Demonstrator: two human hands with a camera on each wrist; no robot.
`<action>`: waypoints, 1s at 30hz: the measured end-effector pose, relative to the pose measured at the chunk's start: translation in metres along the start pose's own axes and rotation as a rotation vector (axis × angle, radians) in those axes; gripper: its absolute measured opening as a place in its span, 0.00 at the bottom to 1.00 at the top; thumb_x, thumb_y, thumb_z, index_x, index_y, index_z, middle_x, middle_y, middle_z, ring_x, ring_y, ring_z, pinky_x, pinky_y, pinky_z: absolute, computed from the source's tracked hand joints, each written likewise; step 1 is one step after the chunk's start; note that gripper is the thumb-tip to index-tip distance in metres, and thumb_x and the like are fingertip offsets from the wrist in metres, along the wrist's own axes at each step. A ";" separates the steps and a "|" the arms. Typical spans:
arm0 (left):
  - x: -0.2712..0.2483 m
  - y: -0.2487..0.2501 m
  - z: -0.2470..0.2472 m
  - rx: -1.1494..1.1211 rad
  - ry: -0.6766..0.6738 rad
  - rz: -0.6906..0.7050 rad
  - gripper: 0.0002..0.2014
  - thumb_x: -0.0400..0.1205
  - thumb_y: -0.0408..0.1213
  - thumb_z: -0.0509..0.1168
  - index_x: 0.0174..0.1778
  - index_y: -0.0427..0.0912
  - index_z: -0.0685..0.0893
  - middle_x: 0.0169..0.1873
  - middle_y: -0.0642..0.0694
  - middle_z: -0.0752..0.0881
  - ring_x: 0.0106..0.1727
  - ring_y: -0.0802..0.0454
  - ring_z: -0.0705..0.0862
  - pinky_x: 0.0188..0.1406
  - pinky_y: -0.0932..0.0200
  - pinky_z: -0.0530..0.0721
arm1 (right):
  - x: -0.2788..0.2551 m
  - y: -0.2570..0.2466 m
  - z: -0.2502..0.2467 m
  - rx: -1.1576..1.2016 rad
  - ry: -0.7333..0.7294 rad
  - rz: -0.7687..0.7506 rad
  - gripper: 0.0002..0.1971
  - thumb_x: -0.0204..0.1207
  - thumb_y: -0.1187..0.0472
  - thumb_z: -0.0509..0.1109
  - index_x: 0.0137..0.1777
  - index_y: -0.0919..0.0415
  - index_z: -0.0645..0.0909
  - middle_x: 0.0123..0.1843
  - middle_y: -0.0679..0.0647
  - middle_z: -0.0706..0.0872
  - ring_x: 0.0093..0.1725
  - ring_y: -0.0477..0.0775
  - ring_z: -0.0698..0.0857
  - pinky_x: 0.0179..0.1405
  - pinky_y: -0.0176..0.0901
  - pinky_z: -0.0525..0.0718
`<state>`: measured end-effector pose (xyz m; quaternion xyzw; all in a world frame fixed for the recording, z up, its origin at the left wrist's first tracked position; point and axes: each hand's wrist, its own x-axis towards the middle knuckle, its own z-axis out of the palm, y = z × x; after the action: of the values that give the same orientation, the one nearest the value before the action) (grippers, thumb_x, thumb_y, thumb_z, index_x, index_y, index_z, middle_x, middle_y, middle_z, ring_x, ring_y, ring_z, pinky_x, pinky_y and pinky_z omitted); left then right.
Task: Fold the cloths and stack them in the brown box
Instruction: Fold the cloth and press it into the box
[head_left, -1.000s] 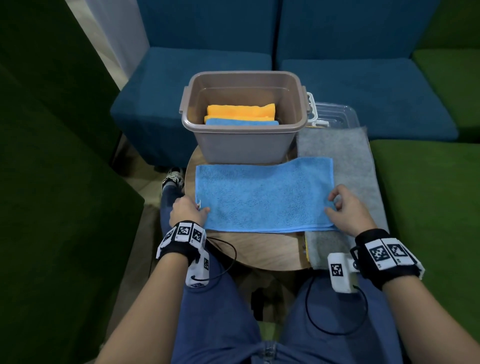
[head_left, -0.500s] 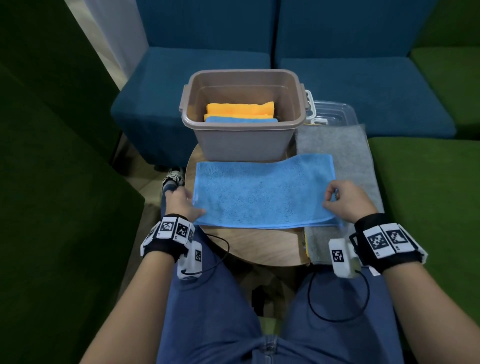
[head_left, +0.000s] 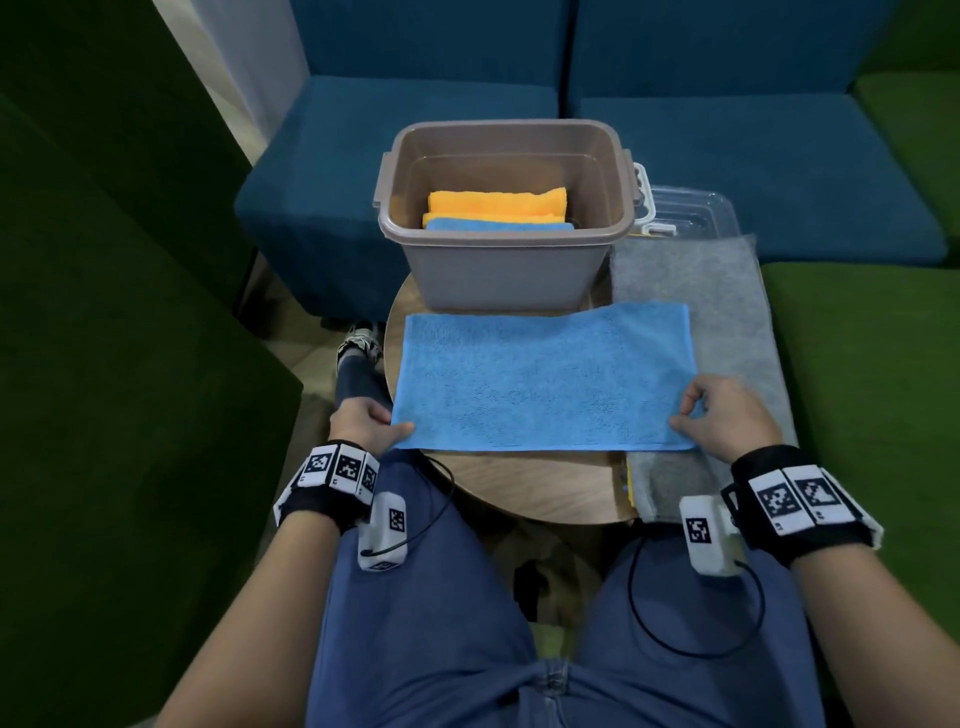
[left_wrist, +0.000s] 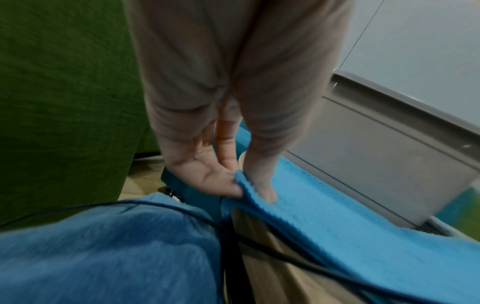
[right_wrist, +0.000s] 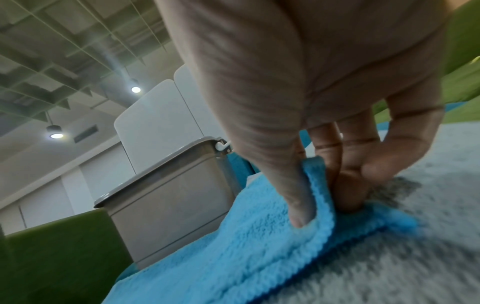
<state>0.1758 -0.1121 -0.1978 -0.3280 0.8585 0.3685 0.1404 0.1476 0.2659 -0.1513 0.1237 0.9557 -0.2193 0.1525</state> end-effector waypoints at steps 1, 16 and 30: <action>0.002 -0.001 0.001 0.002 -0.013 0.002 0.16 0.71 0.38 0.80 0.32 0.42 0.77 0.36 0.45 0.83 0.39 0.49 0.81 0.37 0.58 0.78 | 0.000 0.000 0.000 -0.003 -0.001 -0.002 0.13 0.72 0.65 0.77 0.34 0.54 0.75 0.48 0.56 0.82 0.50 0.61 0.80 0.50 0.51 0.78; 0.003 0.022 -0.004 0.106 0.130 0.065 0.21 0.78 0.29 0.68 0.66 0.33 0.70 0.64 0.32 0.77 0.60 0.35 0.81 0.50 0.52 0.80 | 0.010 -0.012 0.007 0.296 -0.045 0.027 0.25 0.81 0.67 0.67 0.71 0.56 0.58 0.65 0.66 0.81 0.56 0.66 0.84 0.57 0.62 0.83; -0.023 0.110 0.129 0.662 -0.325 0.630 0.43 0.79 0.71 0.52 0.83 0.62 0.35 0.80 0.51 0.24 0.81 0.45 0.24 0.72 0.29 0.25 | 0.026 0.000 0.024 -0.077 -0.134 -0.139 0.36 0.85 0.53 0.62 0.85 0.38 0.45 0.68 0.64 0.80 0.64 0.64 0.80 0.59 0.54 0.78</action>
<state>0.1195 0.0489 -0.2162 0.0721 0.9541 0.1467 0.2509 0.1289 0.2596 -0.1805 0.0361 0.9574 -0.2004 0.2049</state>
